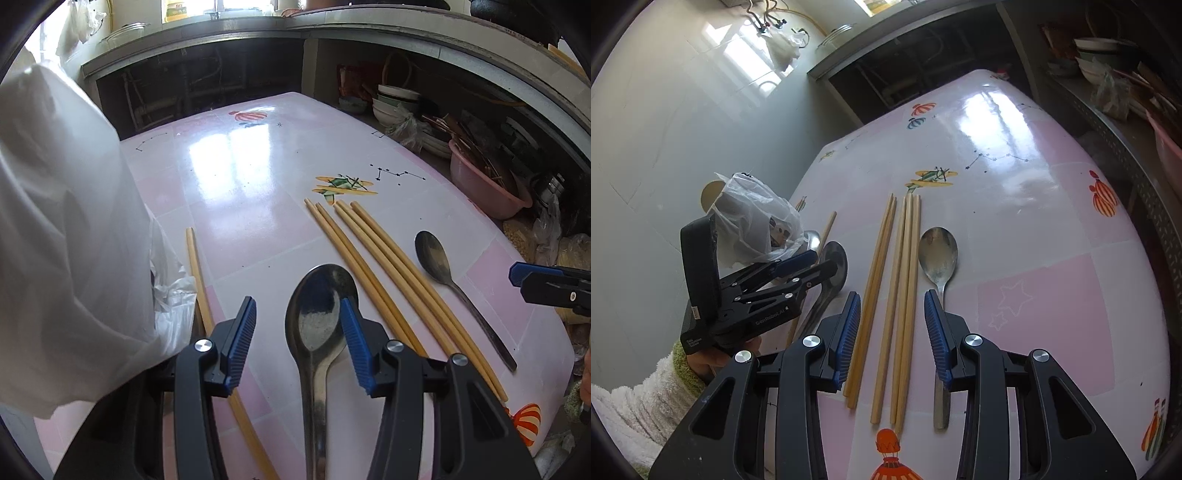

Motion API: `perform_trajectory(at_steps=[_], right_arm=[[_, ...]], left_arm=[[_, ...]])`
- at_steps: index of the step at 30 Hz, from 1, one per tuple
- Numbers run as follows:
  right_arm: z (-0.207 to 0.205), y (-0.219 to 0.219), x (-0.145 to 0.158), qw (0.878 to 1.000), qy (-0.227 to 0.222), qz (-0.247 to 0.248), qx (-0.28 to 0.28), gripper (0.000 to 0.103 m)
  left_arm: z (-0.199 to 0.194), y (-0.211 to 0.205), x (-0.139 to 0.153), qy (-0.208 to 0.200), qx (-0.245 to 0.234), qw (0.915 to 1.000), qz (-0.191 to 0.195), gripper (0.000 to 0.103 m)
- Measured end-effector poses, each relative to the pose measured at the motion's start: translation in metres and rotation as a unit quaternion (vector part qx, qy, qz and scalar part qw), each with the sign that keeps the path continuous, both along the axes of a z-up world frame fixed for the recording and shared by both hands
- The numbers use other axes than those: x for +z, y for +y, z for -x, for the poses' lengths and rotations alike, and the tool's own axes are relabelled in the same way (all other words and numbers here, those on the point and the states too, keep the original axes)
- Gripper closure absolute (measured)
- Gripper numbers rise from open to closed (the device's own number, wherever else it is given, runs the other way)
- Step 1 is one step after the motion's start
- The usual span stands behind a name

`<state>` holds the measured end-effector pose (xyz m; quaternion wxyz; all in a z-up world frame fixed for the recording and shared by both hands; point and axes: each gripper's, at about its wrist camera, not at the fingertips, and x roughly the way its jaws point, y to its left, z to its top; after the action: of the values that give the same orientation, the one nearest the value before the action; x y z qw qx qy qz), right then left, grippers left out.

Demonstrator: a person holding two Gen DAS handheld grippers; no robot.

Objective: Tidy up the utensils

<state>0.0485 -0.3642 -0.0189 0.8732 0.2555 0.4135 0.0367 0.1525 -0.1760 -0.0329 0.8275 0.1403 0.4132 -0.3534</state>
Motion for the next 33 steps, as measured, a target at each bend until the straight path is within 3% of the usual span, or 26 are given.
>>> perform_trajectory(at_steps=[6,11,15,26,33], right_arm=[[-0.002,-0.004,-0.003,1.000,0.005,0.001,-0.006,0.067],[-0.003,-0.008,-0.003,1.000,0.009,0.003,-0.014,0.067],[-0.004,-0.008,-0.002,1.000,0.012,0.003,-0.019,0.067],[0.004,-0.007,0.000,0.999,0.014,0.011,-0.036,0.067],[0.015,-0.001,0.009,0.999,0.004,0.016,-0.047,0.067]], left_arm=[[-0.006,-0.003,-0.006,0.031,-0.012,0.9994,0.009,0.058],[-0.008,-0.002,-0.010,0.048,-0.017,0.9987,0.009,0.079],[-0.008,-0.003,-0.010,0.046,-0.023,0.9986,0.007,0.090],[-0.004,0.000,-0.003,0.054,-0.033,0.9976,0.029,0.100],[-0.001,0.012,-0.003,0.068,-0.016,0.9969,0.038,0.100]])
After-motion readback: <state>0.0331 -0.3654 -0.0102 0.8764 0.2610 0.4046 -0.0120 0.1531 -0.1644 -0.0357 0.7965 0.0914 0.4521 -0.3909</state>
